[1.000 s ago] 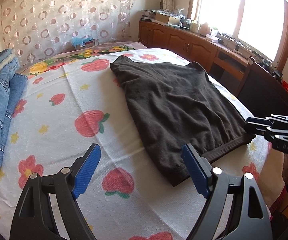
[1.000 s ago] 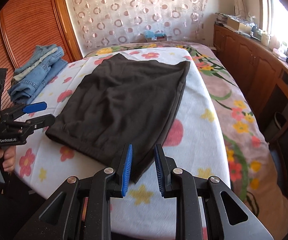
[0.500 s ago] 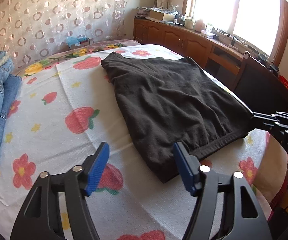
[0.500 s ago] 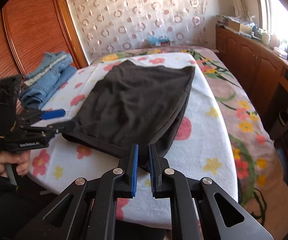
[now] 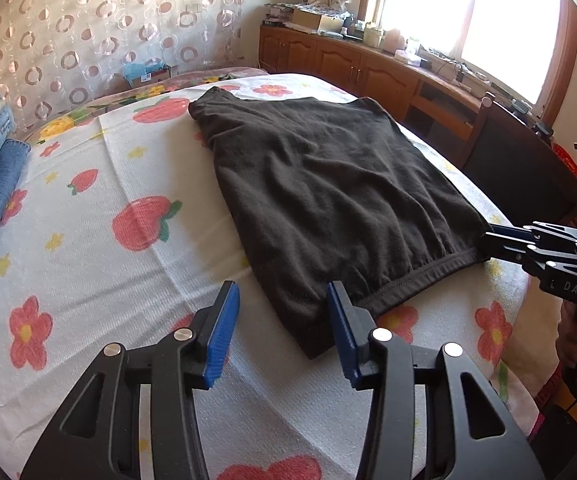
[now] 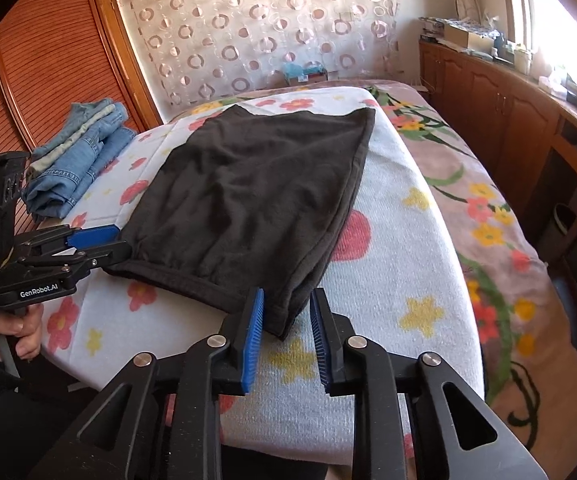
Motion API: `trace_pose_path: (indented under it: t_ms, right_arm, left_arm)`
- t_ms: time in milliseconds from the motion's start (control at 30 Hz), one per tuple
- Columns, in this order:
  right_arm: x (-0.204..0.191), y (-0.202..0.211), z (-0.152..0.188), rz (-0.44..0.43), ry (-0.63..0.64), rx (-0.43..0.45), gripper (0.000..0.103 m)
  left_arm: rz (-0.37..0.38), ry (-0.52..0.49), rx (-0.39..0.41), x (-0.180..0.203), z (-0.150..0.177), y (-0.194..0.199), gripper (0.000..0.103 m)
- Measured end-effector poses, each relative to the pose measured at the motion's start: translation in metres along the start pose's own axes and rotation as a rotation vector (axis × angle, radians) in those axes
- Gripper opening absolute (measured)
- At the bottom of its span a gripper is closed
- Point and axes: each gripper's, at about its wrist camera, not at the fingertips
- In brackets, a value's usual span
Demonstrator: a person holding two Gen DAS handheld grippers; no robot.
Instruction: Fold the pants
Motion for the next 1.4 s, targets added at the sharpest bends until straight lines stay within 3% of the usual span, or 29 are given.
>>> trace_pose_path:
  t_ms: [267,533,767,967,1100,1233,1400]
  right_arm:
    - [0.003,-0.002,0.001,-0.009,-0.007,0.003,0.028]
    - [0.002,-0.001,0.003,-0.015,-0.001,0.008,0.029]
    - [0.002,0.0,0.003,-0.017,-0.009,0.008,0.028]
    - [0.001,-0.001,0.003,-0.022,-0.006,0.01,0.029]
    - [-0.001,-0.003,0.002,-0.026,0.004,0.011,0.028]
    - [-0.002,-0.005,0.002,-0.025,0.002,0.014,0.028]
    - [-0.003,-0.007,0.001,-0.032,-0.004,0.022,0.026]
  left_arm:
    - [0.059,-0.009,-0.001,0.008,0.005,0.01,0.007]
    - [0.056,-0.013,0.005,0.005,0.013,0.023,0.006]
    - [0.045,0.003,0.011,0.005,0.01,0.02,0.006]
    - [0.03,0.024,-0.006,0.001,0.007,0.015,0.022]
    - [0.019,0.029,-0.016,-0.001,0.007,0.01,0.024]
    - [-0.005,0.035,-0.01,-0.004,0.005,0.007,0.042]
    - [0.001,0.039,-0.014,-0.008,0.003,0.006,0.046]
Point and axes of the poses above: each gripper's, at about its wrist camera, not at the fingertips, and y roughly against the way its jaws point, x to its right, z to its underside, and after that the axes turned 15 degrees about y, right-handed
